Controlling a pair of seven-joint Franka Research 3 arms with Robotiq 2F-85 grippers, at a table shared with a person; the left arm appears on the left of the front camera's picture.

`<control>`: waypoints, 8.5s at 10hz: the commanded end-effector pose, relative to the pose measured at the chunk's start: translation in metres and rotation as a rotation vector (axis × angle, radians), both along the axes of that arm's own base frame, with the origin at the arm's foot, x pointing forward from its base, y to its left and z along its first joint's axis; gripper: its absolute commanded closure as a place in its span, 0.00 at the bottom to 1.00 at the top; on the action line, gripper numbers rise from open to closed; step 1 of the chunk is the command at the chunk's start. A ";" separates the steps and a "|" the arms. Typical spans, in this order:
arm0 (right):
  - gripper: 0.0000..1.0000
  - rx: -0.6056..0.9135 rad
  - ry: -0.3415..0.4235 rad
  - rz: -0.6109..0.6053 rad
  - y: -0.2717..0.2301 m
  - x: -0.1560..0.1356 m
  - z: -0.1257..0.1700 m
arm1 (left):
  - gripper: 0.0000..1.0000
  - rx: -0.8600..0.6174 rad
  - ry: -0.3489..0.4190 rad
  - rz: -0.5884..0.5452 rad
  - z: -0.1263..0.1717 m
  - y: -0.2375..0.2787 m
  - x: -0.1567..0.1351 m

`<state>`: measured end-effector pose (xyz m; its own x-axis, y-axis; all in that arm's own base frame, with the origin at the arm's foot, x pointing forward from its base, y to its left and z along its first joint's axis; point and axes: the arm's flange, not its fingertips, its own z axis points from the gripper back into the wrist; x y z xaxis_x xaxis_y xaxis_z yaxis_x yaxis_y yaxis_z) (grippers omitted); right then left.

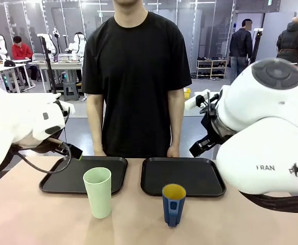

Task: Sort and store the cups by type.
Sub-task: Pick up the Reusable plastic cup.

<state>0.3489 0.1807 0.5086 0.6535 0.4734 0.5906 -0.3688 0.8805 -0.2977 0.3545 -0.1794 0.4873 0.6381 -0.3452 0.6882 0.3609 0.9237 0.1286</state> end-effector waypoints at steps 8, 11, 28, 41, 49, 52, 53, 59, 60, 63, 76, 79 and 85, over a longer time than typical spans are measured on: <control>0.00 -0.050 0.062 -0.047 -0.006 0.014 -0.005 | 0.00 -0.013 -0.013 -0.004 0.007 -0.004 -0.006; 0.00 0.002 0.154 -0.111 -0.054 0.079 -0.035 | 0.00 -0.092 0.045 0.019 -0.009 0.069 0.055; 0.00 0.042 0.262 -0.226 -0.119 0.156 -0.078 | 0.00 -0.147 0.159 0.244 -0.056 0.169 0.136; 0.00 0.042 0.262 -0.226 -0.119 0.156 -0.078 | 0.00 -0.048 0.207 0.198 -0.053 0.170 0.137; 0.00 0.042 0.262 -0.226 -0.119 0.156 -0.078 | 0.00 0.687 0.406 -0.769 -0.108 0.142 0.058; 0.00 0.042 0.262 -0.226 -0.119 0.156 -0.078 | 0.00 0.640 0.304 -0.753 -0.111 0.145 0.061; 0.00 0.042 0.262 -0.226 -0.119 0.156 -0.078 | 0.00 0.691 0.395 -0.799 -0.107 0.132 0.062; 0.00 0.042 0.262 -0.226 -0.119 0.156 -0.078 | 0.00 0.711 0.350 -0.937 -0.115 0.115 0.065; 0.00 0.042 0.262 -0.226 -0.119 0.156 -0.078 | 0.00 0.701 0.264 -0.998 -0.121 0.106 0.063; 0.00 0.042 0.262 -0.226 -0.119 0.156 -0.078 | 0.00 0.557 0.086 -1.100 -0.140 0.096 0.052; 0.00 0.042 0.262 -0.226 -0.119 0.156 -0.078 | 0.00 -0.219 -0.429 -1.089 -0.205 0.124 0.041; 0.00 0.042 0.262 -0.226 -0.119 0.156 -0.078 | 0.00 -0.244 -0.402 -1.094 -0.208 0.123 0.047; 0.00 0.042 0.262 -0.226 -0.119 0.156 -0.078 | 0.00 -0.249 -0.336 -1.080 -0.166 0.121 0.048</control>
